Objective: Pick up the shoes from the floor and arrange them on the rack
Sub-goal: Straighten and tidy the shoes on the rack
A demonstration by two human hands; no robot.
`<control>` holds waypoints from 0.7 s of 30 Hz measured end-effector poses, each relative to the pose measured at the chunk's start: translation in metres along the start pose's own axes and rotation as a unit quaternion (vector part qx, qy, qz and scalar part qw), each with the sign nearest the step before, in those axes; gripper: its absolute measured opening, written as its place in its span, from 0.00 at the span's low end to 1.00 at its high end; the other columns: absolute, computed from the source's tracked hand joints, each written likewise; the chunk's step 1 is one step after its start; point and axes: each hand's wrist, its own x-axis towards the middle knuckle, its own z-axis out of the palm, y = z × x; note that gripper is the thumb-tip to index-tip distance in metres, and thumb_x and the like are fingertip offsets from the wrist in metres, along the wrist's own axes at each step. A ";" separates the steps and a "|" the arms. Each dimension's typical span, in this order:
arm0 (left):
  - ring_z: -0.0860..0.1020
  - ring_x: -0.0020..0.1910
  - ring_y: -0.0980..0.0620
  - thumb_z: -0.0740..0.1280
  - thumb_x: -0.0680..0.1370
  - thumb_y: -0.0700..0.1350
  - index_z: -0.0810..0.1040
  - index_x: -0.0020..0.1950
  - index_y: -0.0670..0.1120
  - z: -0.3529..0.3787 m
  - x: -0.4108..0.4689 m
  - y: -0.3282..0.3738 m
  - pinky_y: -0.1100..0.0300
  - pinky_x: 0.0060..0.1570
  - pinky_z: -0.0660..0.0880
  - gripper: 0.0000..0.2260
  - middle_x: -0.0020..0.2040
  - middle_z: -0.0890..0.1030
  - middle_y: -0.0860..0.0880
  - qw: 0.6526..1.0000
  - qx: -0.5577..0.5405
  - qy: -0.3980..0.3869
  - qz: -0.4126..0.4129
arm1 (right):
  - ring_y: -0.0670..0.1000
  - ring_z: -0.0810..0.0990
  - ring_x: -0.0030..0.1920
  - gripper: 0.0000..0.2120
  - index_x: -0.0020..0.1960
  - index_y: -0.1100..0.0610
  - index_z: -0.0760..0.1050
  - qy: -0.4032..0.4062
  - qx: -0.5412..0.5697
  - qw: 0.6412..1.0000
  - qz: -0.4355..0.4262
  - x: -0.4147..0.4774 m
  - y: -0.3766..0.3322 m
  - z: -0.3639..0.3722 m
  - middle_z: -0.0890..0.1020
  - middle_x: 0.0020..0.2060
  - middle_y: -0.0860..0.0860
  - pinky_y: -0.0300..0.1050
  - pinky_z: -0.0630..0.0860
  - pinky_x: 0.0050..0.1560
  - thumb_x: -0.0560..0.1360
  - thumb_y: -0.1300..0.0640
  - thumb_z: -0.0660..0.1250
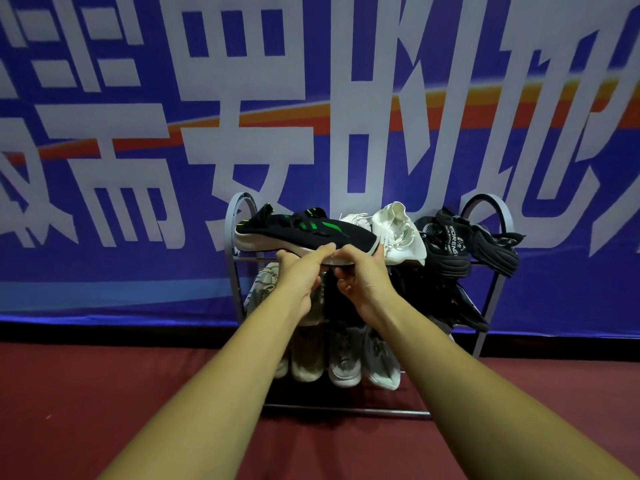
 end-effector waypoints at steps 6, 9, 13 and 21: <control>0.74 0.42 0.51 0.76 0.71 0.43 0.59 0.61 0.49 -0.015 0.008 0.007 0.59 0.35 0.70 0.29 0.49 0.77 0.48 0.999 0.014 0.027 0.028 | 0.47 0.64 0.24 0.17 0.54 0.53 0.73 -0.019 0.002 0.999 0.043 0.007 -0.001 -0.005 0.72 0.30 0.50 0.37 0.59 0.25 0.70 0.46 0.65; 0.76 0.42 0.52 0.74 0.72 0.39 0.65 0.65 0.50 -0.025 0.010 0.014 0.60 0.35 0.71 0.26 0.50 0.79 0.49 0.999 -0.003 0.023 0.045 | 0.46 0.62 0.25 0.13 0.53 0.55 0.68 -0.014 -0.037 0.999 0.020 0.010 0.000 -0.005 0.69 0.28 0.50 0.39 0.57 0.26 0.71 0.56 0.66; 0.81 0.52 0.48 0.75 0.67 0.38 0.69 0.71 0.46 -0.038 0.011 0.020 0.56 0.45 0.77 0.34 0.58 0.81 0.43 0.996 -0.070 0.008 0.049 | 0.44 0.64 0.24 0.16 0.46 0.53 0.65 -0.079 -0.095 0.992 0.014 0.006 0.010 0.013 0.64 0.26 0.45 0.38 0.61 0.26 0.67 0.55 0.72; 0.81 0.41 0.48 0.71 0.73 0.40 0.77 0.62 0.48 -0.065 -0.005 0.022 0.54 0.44 0.76 0.18 0.46 0.83 0.45 0.996 -0.080 -0.031 0.007 | 0.45 0.68 0.32 0.14 0.47 0.52 0.69 -0.077 -0.104 0.991 0.012 0.002 0.027 0.044 0.71 0.36 0.47 0.40 0.64 0.34 0.73 0.52 0.75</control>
